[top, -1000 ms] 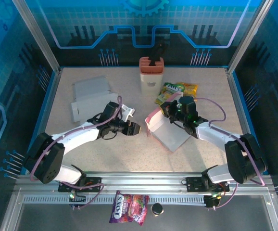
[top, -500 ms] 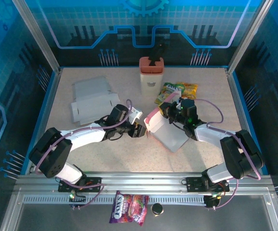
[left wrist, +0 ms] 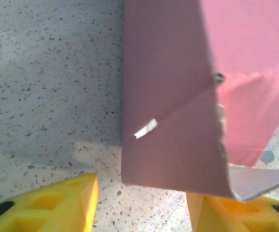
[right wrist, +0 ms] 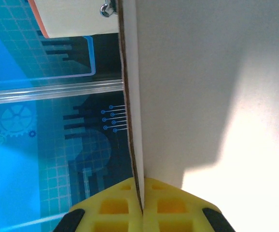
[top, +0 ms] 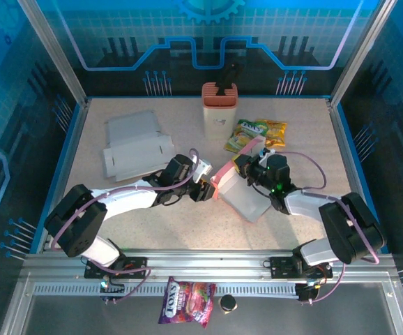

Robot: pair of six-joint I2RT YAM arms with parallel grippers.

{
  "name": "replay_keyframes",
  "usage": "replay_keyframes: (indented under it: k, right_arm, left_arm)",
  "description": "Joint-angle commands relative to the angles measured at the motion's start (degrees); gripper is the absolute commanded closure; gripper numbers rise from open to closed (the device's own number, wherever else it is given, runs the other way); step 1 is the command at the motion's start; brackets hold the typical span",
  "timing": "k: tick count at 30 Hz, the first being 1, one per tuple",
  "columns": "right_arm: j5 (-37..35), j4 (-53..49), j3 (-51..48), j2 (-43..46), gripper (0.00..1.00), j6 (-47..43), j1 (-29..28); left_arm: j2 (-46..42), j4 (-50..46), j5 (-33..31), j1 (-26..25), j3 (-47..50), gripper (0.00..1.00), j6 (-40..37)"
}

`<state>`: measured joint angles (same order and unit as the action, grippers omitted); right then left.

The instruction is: Fold the paper box

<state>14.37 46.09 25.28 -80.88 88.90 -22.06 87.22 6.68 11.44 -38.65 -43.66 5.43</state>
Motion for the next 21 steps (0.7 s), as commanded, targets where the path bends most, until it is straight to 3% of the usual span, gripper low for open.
replay_keyframes:
  k: [1,21]
  right_arm:
    - [0.3,4.6,-3.3,0.5,1.0,0.2,0.5]
    - [0.0,6.6,-2.6,-1.9,1.0,1.6,0.5]
  left_arm:
    - [-1.1,-0.2,-1.3,-0.6,0.9,0.49,-1.2]
    - [1.9,1.5,-3.1,-4.3,-0.1,0.52,-1.8]
